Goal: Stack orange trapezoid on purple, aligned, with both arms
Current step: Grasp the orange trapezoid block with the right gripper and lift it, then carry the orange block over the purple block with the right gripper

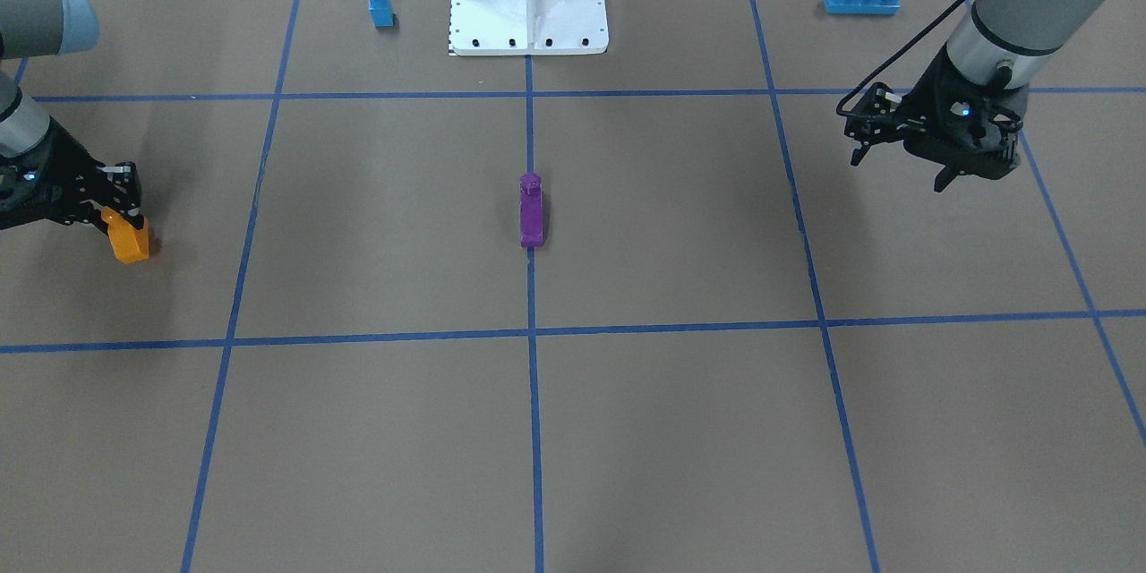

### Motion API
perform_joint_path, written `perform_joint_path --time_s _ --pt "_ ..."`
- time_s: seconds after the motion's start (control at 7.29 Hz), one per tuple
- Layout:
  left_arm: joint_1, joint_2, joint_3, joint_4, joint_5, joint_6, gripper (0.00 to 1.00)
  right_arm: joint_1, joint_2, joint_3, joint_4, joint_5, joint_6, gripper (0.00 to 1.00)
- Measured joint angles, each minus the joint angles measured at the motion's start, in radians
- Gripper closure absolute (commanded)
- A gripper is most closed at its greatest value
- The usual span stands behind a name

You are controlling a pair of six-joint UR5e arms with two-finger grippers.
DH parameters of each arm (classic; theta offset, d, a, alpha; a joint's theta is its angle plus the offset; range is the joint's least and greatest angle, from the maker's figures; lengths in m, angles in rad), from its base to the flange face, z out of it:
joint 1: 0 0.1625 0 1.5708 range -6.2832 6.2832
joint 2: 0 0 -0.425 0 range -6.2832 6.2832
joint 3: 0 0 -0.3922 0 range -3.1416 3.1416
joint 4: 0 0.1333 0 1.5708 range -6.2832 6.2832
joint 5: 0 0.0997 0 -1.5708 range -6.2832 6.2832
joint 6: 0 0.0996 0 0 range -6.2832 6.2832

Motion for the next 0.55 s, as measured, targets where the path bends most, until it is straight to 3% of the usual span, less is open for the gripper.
perform_joint_path --time_s 0.55 --pt "-0.052 0.110 0.009 -0.046 0.005 0.031 0.00 -0.057 0.337 0.157 -0.496 -0.005 0.175 1.00"
